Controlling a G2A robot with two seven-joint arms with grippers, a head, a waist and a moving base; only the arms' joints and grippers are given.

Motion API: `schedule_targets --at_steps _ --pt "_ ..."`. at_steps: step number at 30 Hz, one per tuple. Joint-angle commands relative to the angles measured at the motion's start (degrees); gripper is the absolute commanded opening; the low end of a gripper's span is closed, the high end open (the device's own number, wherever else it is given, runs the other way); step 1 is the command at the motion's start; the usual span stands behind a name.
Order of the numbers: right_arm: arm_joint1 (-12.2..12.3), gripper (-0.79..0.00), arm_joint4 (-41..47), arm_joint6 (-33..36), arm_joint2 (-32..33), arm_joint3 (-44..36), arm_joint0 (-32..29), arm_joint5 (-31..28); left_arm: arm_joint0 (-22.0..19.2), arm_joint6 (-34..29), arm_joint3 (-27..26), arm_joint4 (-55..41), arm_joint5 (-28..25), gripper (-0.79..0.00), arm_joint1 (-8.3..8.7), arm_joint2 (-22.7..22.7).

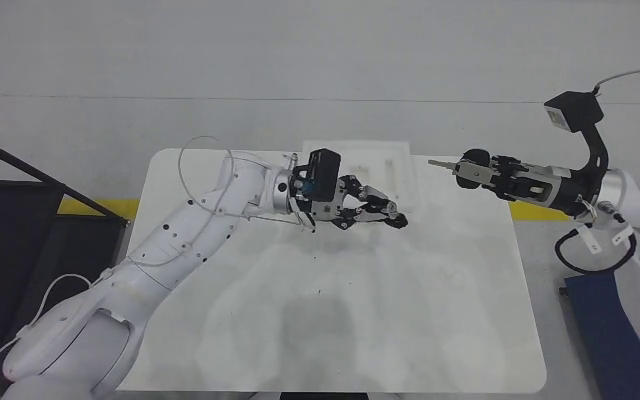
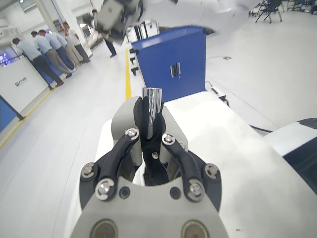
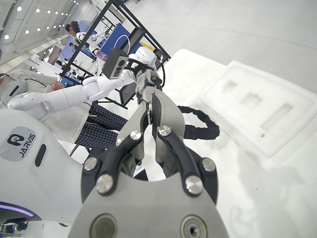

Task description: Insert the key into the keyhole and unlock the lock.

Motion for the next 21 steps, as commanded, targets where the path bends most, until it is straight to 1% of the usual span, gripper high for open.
schedule_targets --at_steps 1,3,6,10,16,17,18,21 --pt "0.00 -0.785 0.00 0.00 0.00 0.00 0.00 0.00 -1.46 3.65 -1.01 -1.87 0.00 -0.785 0.92 2.01" --pt "0.00 -0.785 0.00 0.00 0.00 0.00 0.00 0.00 -3.14 5.33 -0.94 -2.87 0.00 -0.785 1.78 3.34" --pt "0.00 -0.785 0.00 0.00 0.00 0.00 0.00 0.00 -4.94 5.33 -0.06 -5.33 0.00 -0.785 2.76 3.90" --pt "0.00 -0.785 0.00 0.00 0.00 0.00 0.00 0.00 -6.64 5.33 0.71 -5.59 0.00 -0.785 3.46 4.37" --pt "0.00 -0.785 0.00 0.00 0.00 0.00 0.00 0.00 -7.92 4.94 2.04 -5.61 0.00 -0.785 3.69 4.93" --pt "-0.03 -0.785 -0.15 -1.03 -0.14 -0.44 -0.40 0.53 -7.97 4.72 2.46 -5.88 0.00 -0.785 3.64 4.79" --pt "-0.05 -0.785 0.24 -1.55 -0.32 -0.98 -0.61 1.55 -8.08 4.24 2.72 -5.90 0.00 -0.785 3.55 4.64" --pt "0.30 -0.785 -0.55 1.01 0.03 -2.27 1.00 6.37 -8.35 2.84 3.01 -5.47 0.45 -0.785 3.16 4.04"
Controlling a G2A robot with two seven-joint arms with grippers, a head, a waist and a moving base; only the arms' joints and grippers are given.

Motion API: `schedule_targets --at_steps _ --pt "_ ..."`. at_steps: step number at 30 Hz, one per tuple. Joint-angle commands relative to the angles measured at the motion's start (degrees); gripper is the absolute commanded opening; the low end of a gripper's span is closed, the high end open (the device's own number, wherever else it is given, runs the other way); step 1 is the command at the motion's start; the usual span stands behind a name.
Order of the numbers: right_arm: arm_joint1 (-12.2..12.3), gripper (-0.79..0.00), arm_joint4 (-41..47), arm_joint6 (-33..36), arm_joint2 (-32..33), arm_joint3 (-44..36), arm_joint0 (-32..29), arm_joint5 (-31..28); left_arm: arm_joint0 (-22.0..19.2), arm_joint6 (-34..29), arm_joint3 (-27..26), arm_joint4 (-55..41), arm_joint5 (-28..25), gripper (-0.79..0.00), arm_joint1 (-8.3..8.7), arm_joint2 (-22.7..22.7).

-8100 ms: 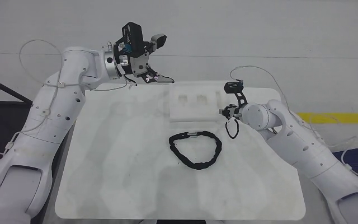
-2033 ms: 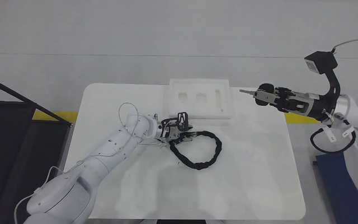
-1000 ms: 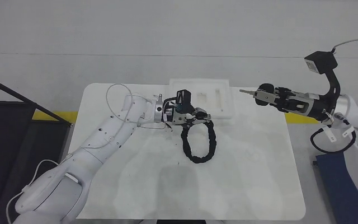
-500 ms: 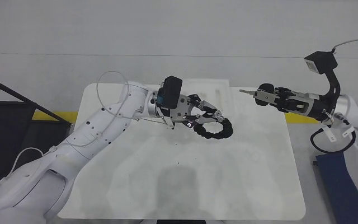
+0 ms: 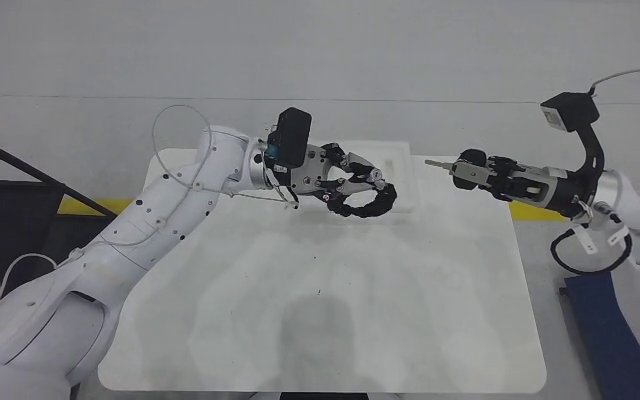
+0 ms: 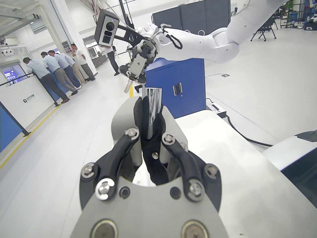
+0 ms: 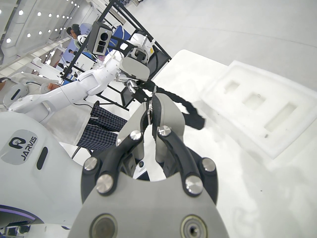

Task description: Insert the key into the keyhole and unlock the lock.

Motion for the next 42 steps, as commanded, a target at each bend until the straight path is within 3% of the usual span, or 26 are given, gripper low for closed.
schedule_targets --at_steps 1,10,20,26,42 --pt "0.24 -0.785 0.20 1.46 0.60 -0.75 1.71 4.06 -0.06 -0.91 0.15 0.41 0.74 -0.785 -0.36 -0.35" --pt "1.33 -0.785 3.18 10.64 0.88 -3.70 7.96 21.51 -0.71 -4.70 2.78 1.11 5.89 -0.785 -3.62 0.62" --pt "2.41 -0.785 0.41 12.57 -1.05 -7.60 11.04 37.23 -1.92 -3.70 7.53 -0.90 9.88 -0.785 -9.84 4.10" --pt "3.45 -0.785 -4.11 12.94 -0.47 -9.14 11.70 41.92 -2.23 -3.51 10.19 -2.10 11.04 -0.785 -13.20 5.31" --pt "3.45 -0.785 -4.11 12.94 -0.47 -9.14 11.70 41.92 -2.18 -3.49 10.33 -2.17 11.11 -0.785 -13.36 5.35"
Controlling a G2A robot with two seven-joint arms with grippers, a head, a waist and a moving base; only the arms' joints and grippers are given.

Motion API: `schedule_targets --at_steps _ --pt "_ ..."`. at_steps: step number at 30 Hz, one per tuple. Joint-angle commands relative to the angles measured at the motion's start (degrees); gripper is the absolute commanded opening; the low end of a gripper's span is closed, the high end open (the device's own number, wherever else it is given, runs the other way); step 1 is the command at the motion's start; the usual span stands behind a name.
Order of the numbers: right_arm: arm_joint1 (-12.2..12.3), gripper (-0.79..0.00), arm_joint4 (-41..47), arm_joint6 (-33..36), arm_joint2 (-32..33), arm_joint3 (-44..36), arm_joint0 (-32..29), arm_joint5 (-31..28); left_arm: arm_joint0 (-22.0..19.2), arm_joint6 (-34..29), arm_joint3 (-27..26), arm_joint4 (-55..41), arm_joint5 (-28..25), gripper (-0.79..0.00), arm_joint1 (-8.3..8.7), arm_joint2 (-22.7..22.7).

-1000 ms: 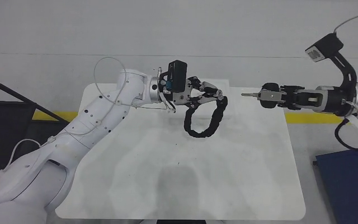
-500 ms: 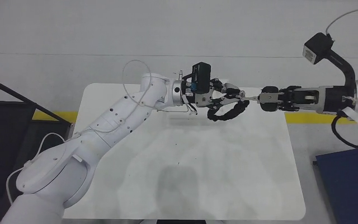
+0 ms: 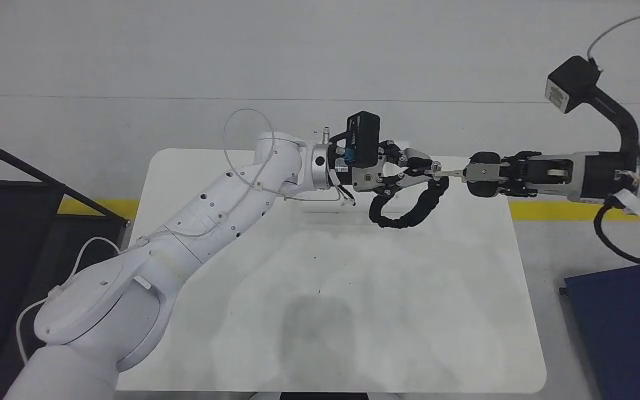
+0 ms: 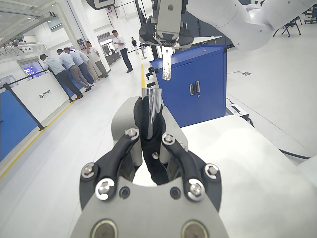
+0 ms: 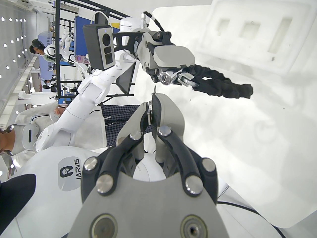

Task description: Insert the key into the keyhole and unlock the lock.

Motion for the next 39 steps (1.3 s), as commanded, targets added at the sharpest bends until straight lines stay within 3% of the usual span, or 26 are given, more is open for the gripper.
schedule_targets --at_steps 1,6,13,21,39 --pt "0.00 -0.785 0.00 0.00 0.00 0.00 0.00 0.00 0.00 0.00 0.00 0.00 0.00 -0.785 0.00 0.00" --pt "0.62 -0.785 -0.94 1.58 0.36 -0.79 0.85 -1.58 3.79 -5.25 -3.12 -1.09 4.25 -0.785 0.35 -1.72" --pt "2.63 -0.785 -4.75 5.42 -3.18 -0.16 5.65 -5.41 7.37 -9.34 -7.39 -0.83 4.61 -0.785 0.84 -4.06" --pt "5.56 -0.785 -6.62 5.13 -9.45 2.18 9.35 -5.11 8.25 -6.89 -7.83 6.36 8.61 -0.785 -0.04 -4.73" --pt "12.55 -0.785 0.50 0.33 -17.01 1.01 12.18 -0.32 10.62 -5.84 -5.10 9.07 13.38 -0.785 -2.82 -6.54"
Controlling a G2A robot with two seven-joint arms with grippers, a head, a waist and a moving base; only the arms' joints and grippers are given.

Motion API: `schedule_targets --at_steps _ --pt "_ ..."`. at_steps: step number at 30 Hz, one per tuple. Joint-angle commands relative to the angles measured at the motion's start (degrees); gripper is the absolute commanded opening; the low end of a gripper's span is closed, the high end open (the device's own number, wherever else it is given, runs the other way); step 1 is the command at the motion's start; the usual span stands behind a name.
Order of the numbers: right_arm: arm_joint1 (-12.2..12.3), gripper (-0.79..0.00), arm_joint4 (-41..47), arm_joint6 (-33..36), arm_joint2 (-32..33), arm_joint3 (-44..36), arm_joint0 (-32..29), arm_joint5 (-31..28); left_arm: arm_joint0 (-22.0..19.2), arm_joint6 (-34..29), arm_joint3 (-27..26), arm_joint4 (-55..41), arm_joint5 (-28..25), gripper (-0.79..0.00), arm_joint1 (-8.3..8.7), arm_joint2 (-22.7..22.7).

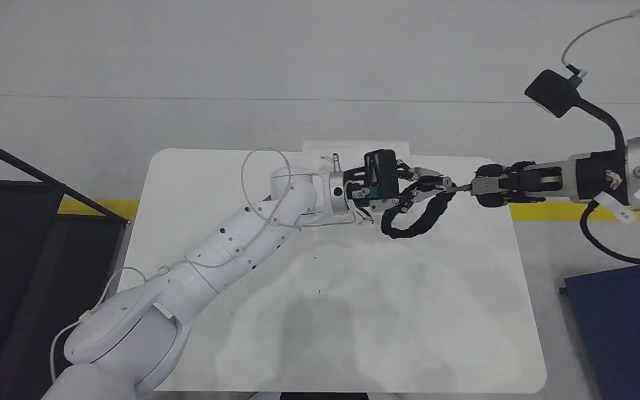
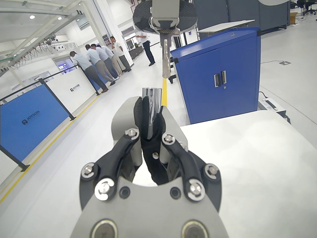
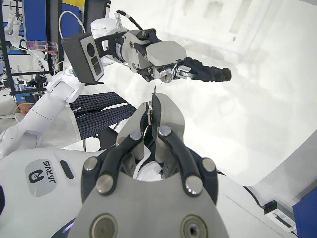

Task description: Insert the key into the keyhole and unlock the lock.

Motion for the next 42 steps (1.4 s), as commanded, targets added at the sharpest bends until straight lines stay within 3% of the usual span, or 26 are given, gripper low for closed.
schedule_targets --at_steps 1,16,42 --pt "0.70 -0.785 0.13 -0.57 -0.54 -0.19 0.33 0.58 -0.03 0.30 0.29 0.52 -0.18 -0.785 -0.26 -0.20" --pt "3.53 -0.785 1.78 -3.55 -3.64 -0.96 2.37 3.55 -0.28 2.54 3.28 2.65 -2.33 -0.785 -2.24 -1.16" --pt "4.08 -0.785 0.19 -4.80 -5.57 -1.22 3.63 4.66 -0.69 5.36 7.69 4.78 -5.45 -0.785 -5.34 -2.38"
